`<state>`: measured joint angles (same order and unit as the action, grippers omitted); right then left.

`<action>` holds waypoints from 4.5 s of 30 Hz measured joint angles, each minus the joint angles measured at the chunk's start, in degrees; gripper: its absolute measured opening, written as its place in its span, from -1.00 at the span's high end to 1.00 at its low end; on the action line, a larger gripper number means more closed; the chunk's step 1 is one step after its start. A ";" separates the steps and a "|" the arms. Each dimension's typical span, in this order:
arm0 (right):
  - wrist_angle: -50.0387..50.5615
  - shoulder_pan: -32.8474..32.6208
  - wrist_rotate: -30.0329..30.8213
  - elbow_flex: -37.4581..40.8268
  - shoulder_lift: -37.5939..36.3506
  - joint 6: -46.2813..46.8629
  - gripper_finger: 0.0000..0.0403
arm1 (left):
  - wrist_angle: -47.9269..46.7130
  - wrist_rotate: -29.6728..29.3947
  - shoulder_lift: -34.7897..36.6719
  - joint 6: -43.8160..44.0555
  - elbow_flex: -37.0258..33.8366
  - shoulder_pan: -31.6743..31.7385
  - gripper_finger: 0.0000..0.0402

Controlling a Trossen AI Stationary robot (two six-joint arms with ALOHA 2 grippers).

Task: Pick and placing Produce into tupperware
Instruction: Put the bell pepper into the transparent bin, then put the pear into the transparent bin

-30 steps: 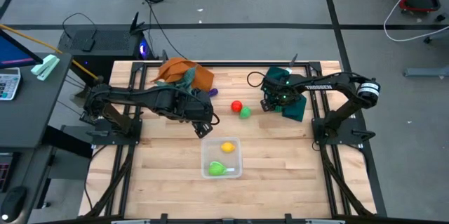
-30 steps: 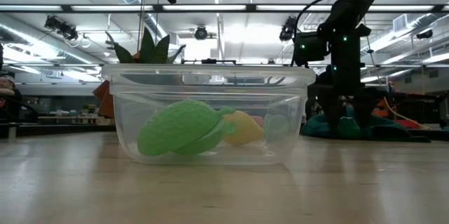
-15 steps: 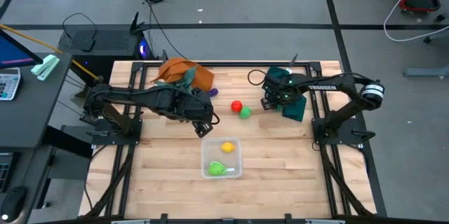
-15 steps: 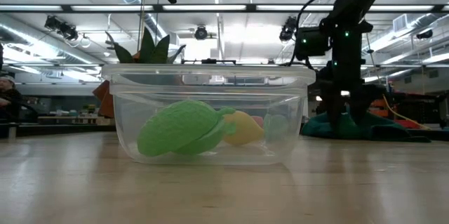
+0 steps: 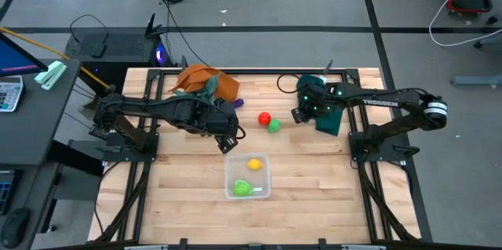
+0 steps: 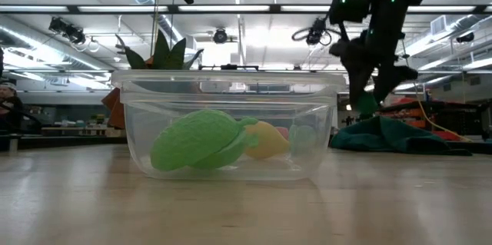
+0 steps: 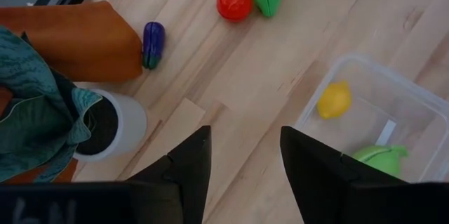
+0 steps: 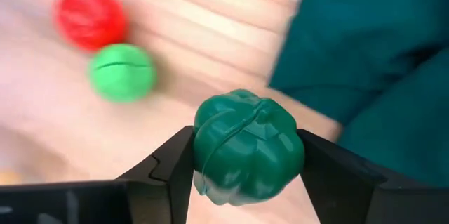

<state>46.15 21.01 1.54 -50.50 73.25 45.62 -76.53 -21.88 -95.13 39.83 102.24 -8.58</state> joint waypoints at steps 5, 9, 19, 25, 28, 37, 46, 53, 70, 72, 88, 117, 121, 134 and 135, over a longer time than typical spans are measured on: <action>1.24 -5.68 0.02 -2.59 -2.24 1.29 0.07 | -0.02 0.52 0.00 -0.04 0.00 0.00 0.12; 1.22 -12.34 0.02 -3.80 -2.93 3.23 0.08 | -0.23 1.42 0.00 -0.04 0.00 0.00 0.14; -1.55 -28.28 0.02 -4.63 -2.10 10.08 0.08 | -2.43 3.74 0.03 -0.04 0.00 0.00 0.14; -8.14 -32.04 0.02 -5.78 0.69 9.86 0.08 | -5.90 3.77 0.61 0.05 0.01 0.00 0.13; -8.02 -32.86 0.04 -9.46 3.71 5.57 0.08 | -8.08 3.06 1.19 0.99 0.12 0.00 0.13; -3.25 -31.90 0.15 -28.17 15.99 -11.17 0.08 | -12.84 0.17 6.52 6.16 0.07 -0.07 0.15; -5.94 -32.10 2.74 -36.87 23.13 -28.18 0.08 | -13.44 -3.95 13.88 11.56 0.07 -1.71 0.16; -11.99 -32.28 0.67 -36.26 26.61 -30.48 0.08 | -13.49 -6.47 16.21 14.53 0.04 -4.24 0.18; -9.61 -33.66 -9.96 -36.17 36.95 -27.91 0.08 | -13.49 -6.62 16.17 15.02 0.02 -5.57 0.19; -10.26 -33.41 -10.31 -36.17 37.60 -27.62 0.08 | -13.50 -6.62 16.17 15.01 0.02 -5.55 0.21; -11.61 -33.39 -12.20 -36.26 41.07 -26.67 0.08 | -13.49 -6.59 16.15 14.88 0.00 -5.55 0.24; -10.52 -33.54 -14.11 -36.24 43.89 -27.54 -0.16 | -13.49 -6.59 16.15 13.84 0.00 -5.53 0.25; -10.09 -33.54 -14.21 -36.24 43.60 -27.60 -0.23 | -13.49 -6.59 16.15 13.90 0.00 -5.53 0.25; 3.89 -32.76 -7.22 -46.93 39.11 -33.08 -0.21 | -13.46 -6.57 16.13 14.67 0.00 -5.55 0.25; 5.54 -32.58 -6.08 -47.16 38.50 -33.41 -0.21 | -13.50 -6.57 16.13 15.02 0.00 -5.53 0.25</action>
<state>51.69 -11.58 -4.54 -97.66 111.76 12.21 -90.03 -28.45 -79.00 54.85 102.24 -14.11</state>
